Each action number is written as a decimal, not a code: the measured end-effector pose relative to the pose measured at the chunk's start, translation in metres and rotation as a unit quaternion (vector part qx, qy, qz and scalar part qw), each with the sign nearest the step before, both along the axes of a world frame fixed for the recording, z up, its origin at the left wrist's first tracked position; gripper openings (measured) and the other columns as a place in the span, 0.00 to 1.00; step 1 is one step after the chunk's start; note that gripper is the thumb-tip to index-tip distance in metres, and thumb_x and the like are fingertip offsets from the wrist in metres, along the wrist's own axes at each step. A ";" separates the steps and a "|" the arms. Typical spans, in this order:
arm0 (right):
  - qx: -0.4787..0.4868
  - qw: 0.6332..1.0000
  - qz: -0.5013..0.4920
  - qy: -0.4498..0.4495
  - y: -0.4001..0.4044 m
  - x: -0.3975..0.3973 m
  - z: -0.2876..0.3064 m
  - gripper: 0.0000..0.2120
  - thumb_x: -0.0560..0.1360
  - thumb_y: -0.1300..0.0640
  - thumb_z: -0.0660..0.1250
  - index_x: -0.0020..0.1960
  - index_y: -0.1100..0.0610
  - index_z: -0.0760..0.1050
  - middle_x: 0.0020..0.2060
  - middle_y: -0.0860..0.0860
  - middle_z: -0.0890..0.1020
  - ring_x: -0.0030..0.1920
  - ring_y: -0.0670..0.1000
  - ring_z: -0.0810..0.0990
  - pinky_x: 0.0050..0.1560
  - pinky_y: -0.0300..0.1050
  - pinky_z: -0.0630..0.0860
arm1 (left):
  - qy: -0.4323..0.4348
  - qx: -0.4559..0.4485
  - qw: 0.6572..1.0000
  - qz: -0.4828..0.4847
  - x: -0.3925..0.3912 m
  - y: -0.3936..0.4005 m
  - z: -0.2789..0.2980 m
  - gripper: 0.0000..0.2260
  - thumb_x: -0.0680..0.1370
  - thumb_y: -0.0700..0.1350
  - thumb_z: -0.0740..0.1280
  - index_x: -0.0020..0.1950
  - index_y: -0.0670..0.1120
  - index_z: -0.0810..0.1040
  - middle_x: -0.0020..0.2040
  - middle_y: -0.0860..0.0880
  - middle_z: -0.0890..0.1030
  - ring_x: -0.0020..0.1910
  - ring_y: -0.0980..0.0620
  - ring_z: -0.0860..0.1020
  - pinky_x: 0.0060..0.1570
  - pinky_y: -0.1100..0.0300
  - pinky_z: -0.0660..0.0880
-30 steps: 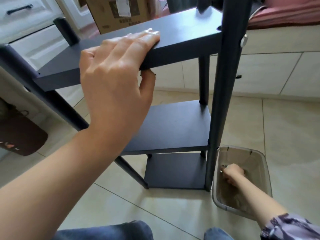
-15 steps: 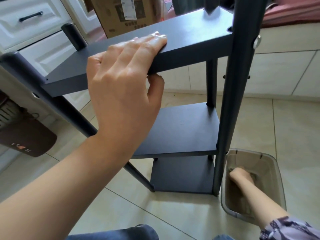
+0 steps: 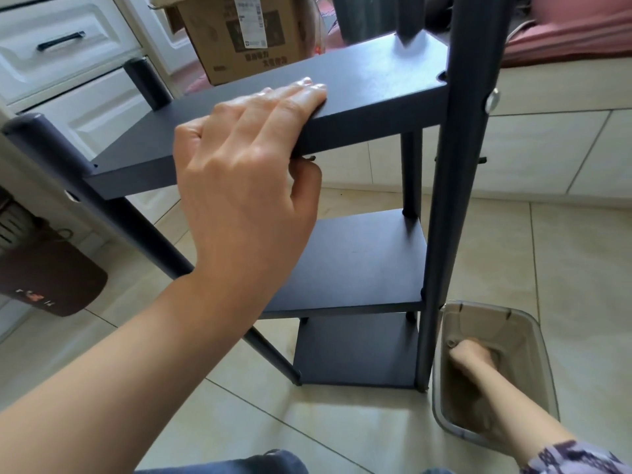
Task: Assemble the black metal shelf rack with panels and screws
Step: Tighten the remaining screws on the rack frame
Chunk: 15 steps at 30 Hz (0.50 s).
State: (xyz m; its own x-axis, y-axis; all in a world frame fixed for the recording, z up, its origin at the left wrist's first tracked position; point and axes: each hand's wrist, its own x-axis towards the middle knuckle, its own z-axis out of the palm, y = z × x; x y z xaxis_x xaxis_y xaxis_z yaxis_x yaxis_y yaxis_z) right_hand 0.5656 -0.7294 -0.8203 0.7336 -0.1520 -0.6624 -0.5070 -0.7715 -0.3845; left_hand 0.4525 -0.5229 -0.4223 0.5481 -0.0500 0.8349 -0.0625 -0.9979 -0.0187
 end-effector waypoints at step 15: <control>0.087 0.984 0.067 -0.137 -0.020 -0.054 0.159 0.15 0.75 0.62 0.65 0.30 0.60 0.80 0.20 0.50 0.79 0.19 0.43 0.75 0.25 0.35 0.72 | 0.142 0.005 0.988 -0.055 -0.015 0.012 0.014 0.26 0.74 0.37 0.69 0.73 0.44 0.74 0.72 0.47 0.75 0.73 0.46 0.71 0.71 0.50 0.62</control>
